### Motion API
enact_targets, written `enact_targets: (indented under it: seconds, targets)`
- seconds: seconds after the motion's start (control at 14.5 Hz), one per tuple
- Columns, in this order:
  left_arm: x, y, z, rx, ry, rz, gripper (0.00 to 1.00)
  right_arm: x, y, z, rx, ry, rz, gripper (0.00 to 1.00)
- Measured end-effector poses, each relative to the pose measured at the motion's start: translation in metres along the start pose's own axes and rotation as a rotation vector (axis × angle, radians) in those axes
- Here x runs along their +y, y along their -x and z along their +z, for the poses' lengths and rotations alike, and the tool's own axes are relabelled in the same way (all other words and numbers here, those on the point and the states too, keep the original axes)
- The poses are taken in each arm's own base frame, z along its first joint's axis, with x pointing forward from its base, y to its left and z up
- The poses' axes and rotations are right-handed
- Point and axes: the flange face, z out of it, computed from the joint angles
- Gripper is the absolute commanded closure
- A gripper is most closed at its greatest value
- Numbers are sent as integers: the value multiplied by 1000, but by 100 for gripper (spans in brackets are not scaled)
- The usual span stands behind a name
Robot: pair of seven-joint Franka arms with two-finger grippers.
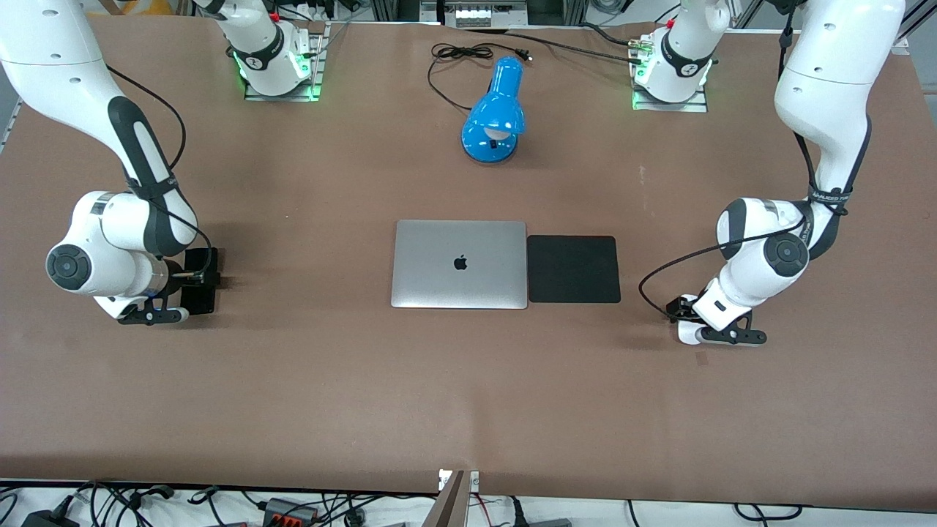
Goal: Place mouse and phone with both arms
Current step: 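Grasp the phone with the right gripper while the left gripper grasps the mouse, then set the mouse on the black pad with the left gripper and release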
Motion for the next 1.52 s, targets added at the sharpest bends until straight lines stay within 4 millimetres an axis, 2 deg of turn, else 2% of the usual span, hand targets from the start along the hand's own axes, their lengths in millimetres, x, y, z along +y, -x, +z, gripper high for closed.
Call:
enact_targets:
  seconds: [0.14, 0.21, 0.35, 0.42, 0.55, 0.69, 0.83, 0.97, 1.11, 1.25, 1.31, 1.52]
  targets:
    - [0, -1, -1, 2, 0, 0, 49, 0, 0, 5, -6, -1, -1, 0]
    - [0, -1, -1, 3, 0, 1, 61, 0, 0, 7, -9, -2, -2, 0]
    - [5, -2, -1, 3, 2, 7, 72, -1, 0, 8, -11, -2, -4, 0]
    - [11, -2, -2, -7, 5, 15, 74, -1, 0, 8, -11, -2, -9, 0]
    - [35, -4, -11, -57, 7, 24, 75, 0, 0, 8, -11, -2, -23, 23]
    - [75, -5, -27, -90, 2, 5, 76, 1, 0, 7, -12, -2, -33, 39]
    - [122, -1, -41, -94, -2, -21, 75, 1, 1, 7, -12, -2, -35, 58]
    - [163, 8, -44, -96, -3, -46, 75, 1, 1, 7, -12, -2, -35, 72]
    - [192, 19, -41, -107, -7, -60, 75, 1, 1, 6, -13, -3, -37, 76]
    - [206, 26, -37, -117, -11, -65, 73, -4, 0, 1, -31, -7, -44, 76]
    - [210, 29, -34, -123, -13, -70, 73, -9, -2, -10, -46, -8, -52, 76]
    - [222, 38, -23, -142, -20, -87, 73, -40, -6, -62, -85, -18, -70, 75]
